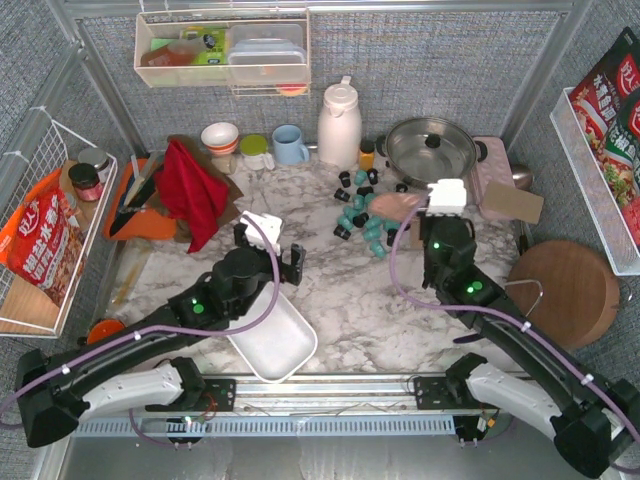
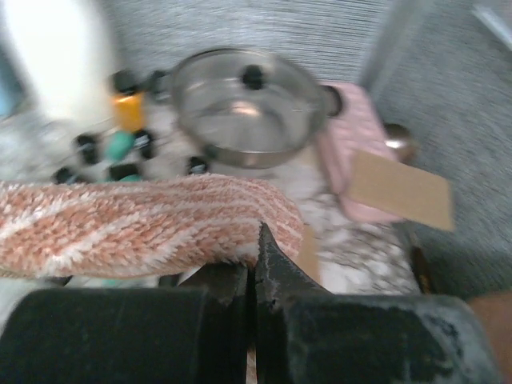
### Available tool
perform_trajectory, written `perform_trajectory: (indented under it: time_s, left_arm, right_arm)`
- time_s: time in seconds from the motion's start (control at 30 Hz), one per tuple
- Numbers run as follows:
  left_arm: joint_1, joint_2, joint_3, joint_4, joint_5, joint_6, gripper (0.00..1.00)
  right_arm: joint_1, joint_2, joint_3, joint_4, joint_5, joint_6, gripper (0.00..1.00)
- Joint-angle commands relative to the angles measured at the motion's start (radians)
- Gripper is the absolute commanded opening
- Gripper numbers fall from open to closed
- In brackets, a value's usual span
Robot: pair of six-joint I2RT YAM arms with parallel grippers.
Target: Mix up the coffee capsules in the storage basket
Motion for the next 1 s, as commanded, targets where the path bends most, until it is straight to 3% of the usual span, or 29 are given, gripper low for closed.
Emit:
perform_trajectory:
  time_s: [0.0, 0.2, 0.4, 0.47, 0.6, 0.67, 0.83, 0.97]
  left_arm:
    - [0.0, -0.049, -0.041, -0.059, -0.133, -0.038, 0.99]
    - [0.0, -0.107, -0.089, -0.129, -0.218, -0.098, 0.99]
    - [0.0, -0.14, -0.128, -0.181, -0.221, -0.159, 0.99]
    - [0.0, -0.152, -0.142, -0.182, -0.217, -0.17, 0.99]
    - [0.0, -0.163, -0.146, -0.208, -0.218, -0.191, 0.99]
    - [0.0, -0.163, -0.14, -0.24, -0.215, -0.215, 0.99]
    - [0.002, -0.153, -0.123, -0.371, -0.244, -0.351, 0.99]
    - [0.002, -0.154, -0.119, -0.448, -0.258, -0.43, 0.99]
  right_arm:
    - [-0.102, -0.034, -0.027, 0.076, 0.268, 0.045, 0.0]
    - [-0.366, 0.039, -0.063, 0.013, 0.178, 0.266, 0.0]
    - [-0.556, 0.235, -0.058, 0.006, 0.116, 0.418, 0.0]
    - [-0.593, 0.311, -0.027, -0.033, 0.106, 0.452, 0.12]
    - [-0.615, 0.406, 0.021, -0.053, 0.121, 0.43, 0.6]
    - [-0.614, 0.403, 0.038, -0.069, 0.135, 0.415, 0.75]
    - [-0.579, 0.328, 0.054, -0.081, 0.156, 0.358, 0.87]
    - [-0.454, 0.293, 0.051, -0.012, 0.243, 0.2, 0.94]
